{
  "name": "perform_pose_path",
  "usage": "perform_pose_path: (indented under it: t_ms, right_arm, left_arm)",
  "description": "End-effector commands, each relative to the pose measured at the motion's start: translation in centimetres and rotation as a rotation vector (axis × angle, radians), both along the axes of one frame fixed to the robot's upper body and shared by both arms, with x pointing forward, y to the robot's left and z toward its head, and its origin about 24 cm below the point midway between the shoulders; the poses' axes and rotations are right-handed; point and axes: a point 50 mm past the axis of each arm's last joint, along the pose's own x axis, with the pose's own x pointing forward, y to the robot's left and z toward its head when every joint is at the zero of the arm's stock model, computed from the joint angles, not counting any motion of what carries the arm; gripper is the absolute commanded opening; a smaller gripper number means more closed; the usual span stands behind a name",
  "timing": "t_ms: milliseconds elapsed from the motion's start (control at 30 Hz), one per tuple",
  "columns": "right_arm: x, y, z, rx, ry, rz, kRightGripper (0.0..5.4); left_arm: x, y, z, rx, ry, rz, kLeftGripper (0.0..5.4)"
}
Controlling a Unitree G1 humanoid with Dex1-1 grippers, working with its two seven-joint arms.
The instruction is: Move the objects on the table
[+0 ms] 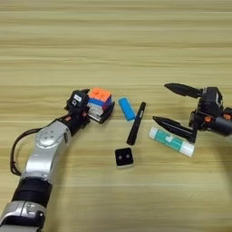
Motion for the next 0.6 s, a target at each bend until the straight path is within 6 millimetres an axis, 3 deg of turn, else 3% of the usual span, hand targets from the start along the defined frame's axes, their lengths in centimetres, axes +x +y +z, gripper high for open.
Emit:
perform_pose_path:
  t_ms: [33, 167, 600]
  right_arm:
    - [0.01, 0.19, 0.33, -0.003, -0.021, 0.007, 5.39]
    - [0.01, 0.17, 0.32, -0.002, -0.02, 0.006, 5.39]
    - [0.15, 0.04, 0.34, -0.003, -0.021, 0.0, 5.4]
  left_arm:
    - [0.44, 0.07, 0.03, 0.024, -0.01, 0.005, 5.4]
    - [0.44, -0.05, -0.02, 0.026, -0.015, -0.005, 5.4]
    - [0.41, -0.28, -0.04, 0.027, -0.018, -0.025, 4.2]
